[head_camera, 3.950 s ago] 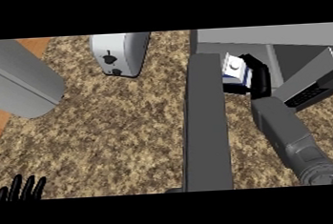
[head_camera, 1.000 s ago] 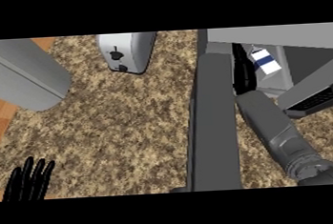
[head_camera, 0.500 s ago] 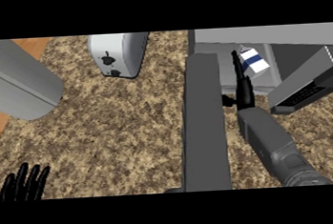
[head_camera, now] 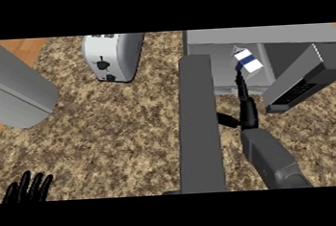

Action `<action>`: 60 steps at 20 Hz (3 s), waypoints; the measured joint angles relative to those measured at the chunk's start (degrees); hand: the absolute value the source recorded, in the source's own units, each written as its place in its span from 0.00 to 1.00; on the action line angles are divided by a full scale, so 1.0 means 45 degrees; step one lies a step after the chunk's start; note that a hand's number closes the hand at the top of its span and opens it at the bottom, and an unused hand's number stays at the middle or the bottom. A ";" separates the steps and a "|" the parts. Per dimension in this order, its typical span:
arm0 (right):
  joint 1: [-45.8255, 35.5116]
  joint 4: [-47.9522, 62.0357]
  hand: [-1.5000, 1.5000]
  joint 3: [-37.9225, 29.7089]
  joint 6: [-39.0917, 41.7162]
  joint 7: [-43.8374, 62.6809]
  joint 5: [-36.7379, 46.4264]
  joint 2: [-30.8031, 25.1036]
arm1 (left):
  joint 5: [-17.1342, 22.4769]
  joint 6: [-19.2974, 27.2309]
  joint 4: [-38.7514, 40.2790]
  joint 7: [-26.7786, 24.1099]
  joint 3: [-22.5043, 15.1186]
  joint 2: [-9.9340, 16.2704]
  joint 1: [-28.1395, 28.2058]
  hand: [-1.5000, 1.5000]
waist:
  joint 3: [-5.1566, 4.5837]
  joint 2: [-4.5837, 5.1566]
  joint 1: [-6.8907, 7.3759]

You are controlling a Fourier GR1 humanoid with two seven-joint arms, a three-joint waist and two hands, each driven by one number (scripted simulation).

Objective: Pick up the milk, place it into the microwave and close the microwave

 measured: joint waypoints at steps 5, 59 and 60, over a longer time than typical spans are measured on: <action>0.0846 -0.0184 0.00 0.0111 0.1136 -0.0416 0.0029 0.0103 | -0.0277 0.0039 -0.0036 0.0187 -0.0158 -0.0086 0.0109 0.00 | -0.0014 -0.0098 -0.0244; 0.9937 -0.7900 0.00 -0.0222 0.7217 0.0533 -0.2998 -0.4743 | -0.5318 0.3436 1.1090 0.2441 -0.9288 -0.1169 -1.0967 1.00 | -0.0049 -0.0191 -0.1130; 0.9903 -0.7928 0.00 -0.0177 0.7257 0.0530 -0.2999 -0.4755 | -0.4946 0.3712 1.1199 0.2433 -0.9682 -0.1125 -1.1198 1.00 | -0.0049 -0.0176 -0.1158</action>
